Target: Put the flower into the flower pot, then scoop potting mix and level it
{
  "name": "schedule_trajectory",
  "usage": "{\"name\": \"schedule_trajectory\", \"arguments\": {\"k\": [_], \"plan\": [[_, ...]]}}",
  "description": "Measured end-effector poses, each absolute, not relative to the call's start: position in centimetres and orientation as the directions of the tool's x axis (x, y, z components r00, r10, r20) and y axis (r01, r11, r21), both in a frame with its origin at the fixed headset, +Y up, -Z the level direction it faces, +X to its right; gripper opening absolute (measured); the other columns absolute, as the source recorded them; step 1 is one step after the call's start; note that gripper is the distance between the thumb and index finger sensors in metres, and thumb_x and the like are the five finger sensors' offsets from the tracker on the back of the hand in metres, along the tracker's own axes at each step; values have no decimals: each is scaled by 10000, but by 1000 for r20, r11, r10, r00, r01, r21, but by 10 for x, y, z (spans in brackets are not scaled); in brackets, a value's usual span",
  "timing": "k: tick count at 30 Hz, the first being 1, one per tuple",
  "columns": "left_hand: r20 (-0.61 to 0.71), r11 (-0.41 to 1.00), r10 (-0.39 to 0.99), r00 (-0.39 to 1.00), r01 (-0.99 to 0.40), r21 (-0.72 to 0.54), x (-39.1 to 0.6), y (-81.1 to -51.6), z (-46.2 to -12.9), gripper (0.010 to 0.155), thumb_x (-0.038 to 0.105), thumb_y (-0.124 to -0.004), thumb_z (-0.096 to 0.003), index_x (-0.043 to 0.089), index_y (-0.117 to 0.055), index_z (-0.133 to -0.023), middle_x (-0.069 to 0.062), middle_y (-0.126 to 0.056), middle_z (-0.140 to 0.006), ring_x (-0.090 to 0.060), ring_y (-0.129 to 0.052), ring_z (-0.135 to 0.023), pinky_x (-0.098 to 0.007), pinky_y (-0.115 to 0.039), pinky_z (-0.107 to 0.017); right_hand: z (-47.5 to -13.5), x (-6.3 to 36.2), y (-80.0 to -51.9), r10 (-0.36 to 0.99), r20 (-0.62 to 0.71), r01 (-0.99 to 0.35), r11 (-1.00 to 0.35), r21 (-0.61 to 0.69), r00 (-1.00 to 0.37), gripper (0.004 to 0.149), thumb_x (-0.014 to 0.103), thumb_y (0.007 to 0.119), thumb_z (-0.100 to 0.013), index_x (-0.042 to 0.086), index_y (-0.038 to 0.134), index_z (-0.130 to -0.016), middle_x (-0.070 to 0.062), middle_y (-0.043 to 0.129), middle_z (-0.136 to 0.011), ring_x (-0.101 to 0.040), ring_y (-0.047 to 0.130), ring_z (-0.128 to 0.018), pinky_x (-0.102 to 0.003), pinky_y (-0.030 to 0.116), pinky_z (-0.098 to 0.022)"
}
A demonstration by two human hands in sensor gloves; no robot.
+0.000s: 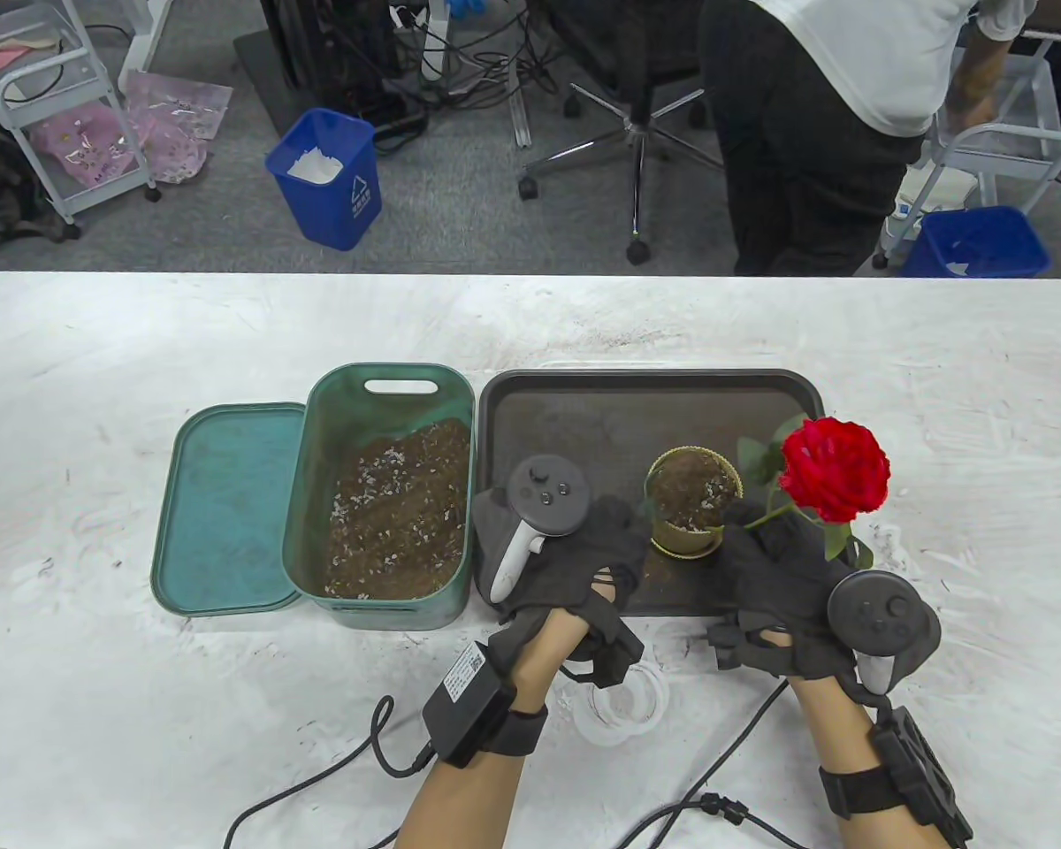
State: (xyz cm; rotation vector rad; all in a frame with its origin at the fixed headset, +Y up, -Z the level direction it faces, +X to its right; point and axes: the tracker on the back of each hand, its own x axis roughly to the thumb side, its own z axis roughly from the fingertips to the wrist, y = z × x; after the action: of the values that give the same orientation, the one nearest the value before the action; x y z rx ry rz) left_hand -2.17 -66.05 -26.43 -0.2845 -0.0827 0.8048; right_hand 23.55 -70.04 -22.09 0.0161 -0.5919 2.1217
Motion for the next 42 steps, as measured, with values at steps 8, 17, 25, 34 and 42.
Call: {"name": "schedule_trajectory", "arguments": {"k": [8,17,25,34,42], "plan": [[28,733,666,745,-648,-206,-16,-660,-260,513,447,-819,-433,94,-864,-801,-16,-1049,-484,-56,-1057,5,-247,-963,-61,-221,234,-700,773,227,-778,-477,-410,-593,376,322,867,-352,187,911,-700,-128,1013,-635,-337,1047,-394,-497,931,-273],[84,842,538,839,-528,-112,-5,-655,-255,517,442,-830,-415,130,-841,-827,-12,-1023,-571,-102,-1097,-134,-294,-966,-168,-221,236,-700,774,227,-779,-476,-409,-592,374,322,867,-353,187,913,-698,-128,1014,-634,-337,1048,-393,-497,931,-272],[138,912,406,903,-411,8,0,-654,-251,507,441,-857,-403,193,-851,-845,3,-1015,-635,-131,-1122,-227,-319,-970,-239,-221,236,-700,775,226,-780,-475,-407,-590,375,322,867,-352,188,911,-699,-129,1014,-634,-338,1047,-394,-497,931,-273],[201,951,203,958,-241,191,10,-653,-243,497,454,-854,-397,250,-856,-850,31,-1011,-680,-147,-1136,-300,-328,-964,-273,-221,237,-700,778,224,-782,-473,-407,-587,373,321,867,-353,186,912,-699,-129,1013,-636,-338,1048,-393,-498,931,-272],[208,896,349,914,-391,212,-5,-641,-235,500,453,-843,-398,228,-854,-846,20,-1012,-671,-142,-1139,-290,-324,-967,-263,-221,237,-700,780,220,-782,-472,-407,-585,374,319,868,-352,186,912,-699,-130,1014,-635,-339,1047,-395,-499,930,-274]]}}
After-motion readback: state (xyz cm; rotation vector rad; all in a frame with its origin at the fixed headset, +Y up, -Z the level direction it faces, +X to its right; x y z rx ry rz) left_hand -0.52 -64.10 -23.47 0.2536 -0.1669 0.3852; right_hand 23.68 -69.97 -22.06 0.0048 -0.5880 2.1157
